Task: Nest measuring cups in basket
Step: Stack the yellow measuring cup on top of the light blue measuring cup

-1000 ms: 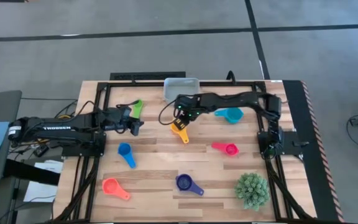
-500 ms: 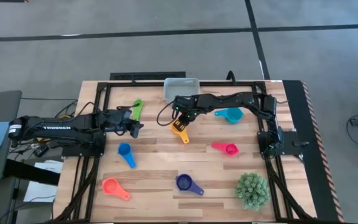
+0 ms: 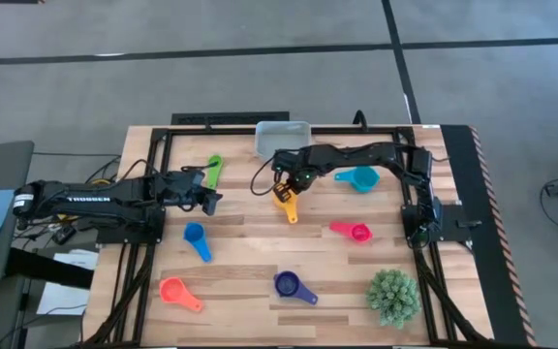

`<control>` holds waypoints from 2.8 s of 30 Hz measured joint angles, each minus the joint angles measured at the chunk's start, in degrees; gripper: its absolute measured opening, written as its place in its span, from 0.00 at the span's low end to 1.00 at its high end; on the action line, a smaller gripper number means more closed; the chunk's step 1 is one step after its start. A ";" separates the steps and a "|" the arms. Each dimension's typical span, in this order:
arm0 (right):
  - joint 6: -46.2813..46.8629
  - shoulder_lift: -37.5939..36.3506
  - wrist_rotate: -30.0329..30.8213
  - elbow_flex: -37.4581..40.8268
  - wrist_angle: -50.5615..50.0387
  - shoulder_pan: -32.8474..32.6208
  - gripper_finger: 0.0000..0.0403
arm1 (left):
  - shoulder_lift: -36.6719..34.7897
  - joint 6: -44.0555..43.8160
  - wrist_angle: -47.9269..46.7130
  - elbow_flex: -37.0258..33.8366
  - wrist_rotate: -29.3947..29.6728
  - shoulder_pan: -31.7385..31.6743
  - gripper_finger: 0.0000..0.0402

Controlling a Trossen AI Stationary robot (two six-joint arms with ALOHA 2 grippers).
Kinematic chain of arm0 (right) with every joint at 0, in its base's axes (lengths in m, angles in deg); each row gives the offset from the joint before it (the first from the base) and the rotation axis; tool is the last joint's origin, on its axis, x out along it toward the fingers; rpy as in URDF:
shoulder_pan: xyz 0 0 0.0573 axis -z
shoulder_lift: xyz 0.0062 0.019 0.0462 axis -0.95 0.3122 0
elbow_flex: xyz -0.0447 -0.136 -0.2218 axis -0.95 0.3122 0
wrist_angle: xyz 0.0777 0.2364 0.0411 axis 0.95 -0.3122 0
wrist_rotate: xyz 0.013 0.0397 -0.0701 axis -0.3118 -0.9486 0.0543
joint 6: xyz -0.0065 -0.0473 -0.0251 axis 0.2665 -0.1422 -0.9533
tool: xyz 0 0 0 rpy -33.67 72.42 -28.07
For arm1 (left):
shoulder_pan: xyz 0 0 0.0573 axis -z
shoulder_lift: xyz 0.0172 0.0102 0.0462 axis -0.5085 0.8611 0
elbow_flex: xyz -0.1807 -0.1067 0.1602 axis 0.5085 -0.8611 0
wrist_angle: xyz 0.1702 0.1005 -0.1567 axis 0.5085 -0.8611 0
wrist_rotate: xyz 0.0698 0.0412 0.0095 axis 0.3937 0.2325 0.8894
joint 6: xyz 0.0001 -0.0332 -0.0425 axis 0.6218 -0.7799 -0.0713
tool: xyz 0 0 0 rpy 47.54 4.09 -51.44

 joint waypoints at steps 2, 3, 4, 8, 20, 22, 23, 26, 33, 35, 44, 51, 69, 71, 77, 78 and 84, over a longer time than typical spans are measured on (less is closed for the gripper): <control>3.13 -0.87 0.63 0.06 -1.49 -0.72 0.03 | 0.00 -0.07 -0.28 0.00 0.02 0.00 0.38; 4.64 -1.42 0.81 0.09 -1.81 -1.18 0.02 | 0.00 -0.06 -0.42 0.00 0.02 0.00 0.38; 6.12 -2.20 1.49 0.09 -2.08 -1.74 0.01 | 0.00 -0.06 -0.50 -0.02 0.00 0.00 0.38; 11.65 -6.16 4.91 0.26 -4.54 -3.80 0.02 | 0.00 0.08 -1.18 -0.02 0.01 0.00 0.38; 34.58 -19.93 11.12 15.88 -3.88 -8.77 0.02 | 0.00 8.02 -1.36 -0.02 0.07 0.00 0.38; 40.55 -22.54 12.46 19.14 -3.87 -10.33 0.02 | 0.00 9.33 -1.36 -0.02 0.07 0.00 0.38; 43.67 -23.82 13.49 20.62 -3.89 -11.15 0.02 | 0.00 10.01 -1.36 -0.02 0.07 0.00 0.38; 52.58 -27.45 15.64 23.98 -5.55 -13.39 0.01 | 0.00 11.68 -1.36 -0.02 0.07 0.00 0.38; 69.83 -33.94 19.91 25.77 -17.70 -17.88 0.04 | 0.00 14.86 -1.32 -0.02 1.33 0.00 0.38; 74.59 -35.56 20.86 25.75 -22.26 -18.87 0.03 | 0.00 15.69 -1.32 -0.02 1.37 0.00 0.38; 87.65 -41.06 24.87 25.75 -37.53 -16.64 0.04 | 0.00 18.44 -1.32 -0.02 1.59 0.00 0.38; 83.83 -41.29 28.96 25.75 -34.87 -6.77 0.04 | 0.00 20.49 -1.33 -0.04 2.59 -0.11 0.38; 87.06 -39.96 24.01 36.59 -18.83 -0.08 0.07 | 0.02 20.34 -2.45 -0.04 2.60 -0.11 0.38; 88.17 -39.96 23.68 37.18 -18.28 -0.31 0.07 | 0.01 20.40 -2.45 -0.04 2.78 -0.11 0.38; 89.05 -39.96 19.38 37.27 -18.19 -0.31 0.11 | 0.00 20.40 -2.43 -0.04 3.04 -0.11 0.38; 88.48 -40.04 18.43 37.27 -18.21 -0.35 0.12 | 0.02 20.40 -2.43 -0.04 3.06 -0.13 0.38; 81.64 -40.87 11.62 37.27 -18.43 0.35 0.26 | 0.22 20.40 -0.04 -0.04 2.75 -0.11 0.38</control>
